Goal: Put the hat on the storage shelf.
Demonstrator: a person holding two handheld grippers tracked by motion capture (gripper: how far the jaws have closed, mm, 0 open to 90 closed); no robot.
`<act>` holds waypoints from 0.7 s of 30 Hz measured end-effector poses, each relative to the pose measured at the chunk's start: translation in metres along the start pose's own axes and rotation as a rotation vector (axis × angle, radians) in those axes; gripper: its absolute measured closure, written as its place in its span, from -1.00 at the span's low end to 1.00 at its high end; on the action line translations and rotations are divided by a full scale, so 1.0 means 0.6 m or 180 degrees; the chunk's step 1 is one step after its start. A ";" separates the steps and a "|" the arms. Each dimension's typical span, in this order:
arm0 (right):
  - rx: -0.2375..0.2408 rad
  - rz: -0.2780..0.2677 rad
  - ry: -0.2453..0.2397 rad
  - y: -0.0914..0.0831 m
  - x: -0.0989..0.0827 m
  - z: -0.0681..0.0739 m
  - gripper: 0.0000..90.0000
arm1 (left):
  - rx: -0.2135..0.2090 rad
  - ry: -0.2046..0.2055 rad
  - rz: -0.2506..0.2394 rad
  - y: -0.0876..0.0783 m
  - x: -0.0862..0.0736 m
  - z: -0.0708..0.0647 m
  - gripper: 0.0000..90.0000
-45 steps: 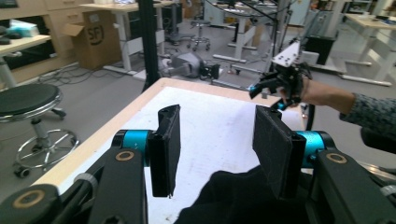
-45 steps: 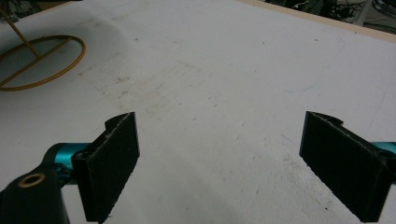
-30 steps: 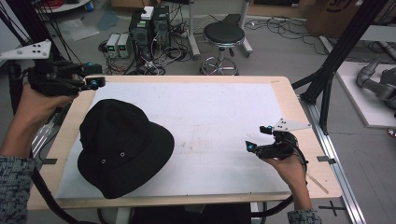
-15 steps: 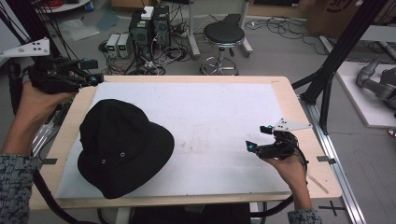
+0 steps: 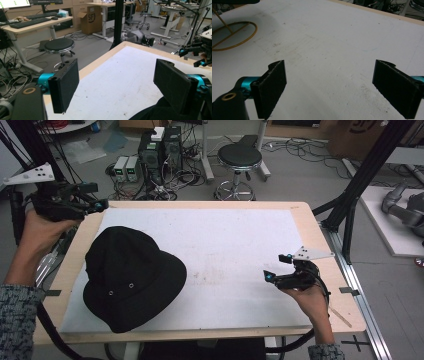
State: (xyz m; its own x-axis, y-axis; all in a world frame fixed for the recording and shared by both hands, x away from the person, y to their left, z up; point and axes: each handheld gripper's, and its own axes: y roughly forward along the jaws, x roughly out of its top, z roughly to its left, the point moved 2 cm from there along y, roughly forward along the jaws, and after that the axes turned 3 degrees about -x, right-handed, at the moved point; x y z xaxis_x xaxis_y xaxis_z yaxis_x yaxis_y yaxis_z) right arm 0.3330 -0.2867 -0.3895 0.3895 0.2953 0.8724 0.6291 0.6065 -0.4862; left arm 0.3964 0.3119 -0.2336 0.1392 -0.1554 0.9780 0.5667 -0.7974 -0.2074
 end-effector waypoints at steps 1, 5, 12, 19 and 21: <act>-0.0004 -0.0004 -0.0006 0.001 0.000 0.000 -0.74 | 0.0006 0.0006 0.0014 -0.001 -0.001 0.001 -0.54; 0.0001 -0.0013 -0.0016 0.002 0.001 -0.002 -0.74 | 0.0062 0.0001 0.0021 0.000 -0.006 0.002 -0.56; 0.0007 -0.0022 0.0005 0.001 0.002 -0.003 -0.74 | 0.0156 -0.0010 0.0053 0.005 -0.016 0.005 -0.60; -0.0004 -0.0040 -0.0014 -0.004 0.005 0.000 -0.74 | 0.0224 -0.0054 0.0045 0.002 -0.030 0.014 -0.61; -0.0010 -0.0052 -0.0021 -0.004 0.006 0.000 -0.74 | 0.0241 -0.0073 0.0023 0.001 -0.034 0.016 -0.61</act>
State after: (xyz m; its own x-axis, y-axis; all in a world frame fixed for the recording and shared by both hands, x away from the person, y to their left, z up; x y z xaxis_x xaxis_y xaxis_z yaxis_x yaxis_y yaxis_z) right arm 0.3329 -0.2870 -0.3851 0.3748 0.2903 0.8805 0.6374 0.6090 -0.4721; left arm 0.4018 0.3205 -0.2541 0.1618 -0.1470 0.9758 0.6251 -0.7499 -0.2166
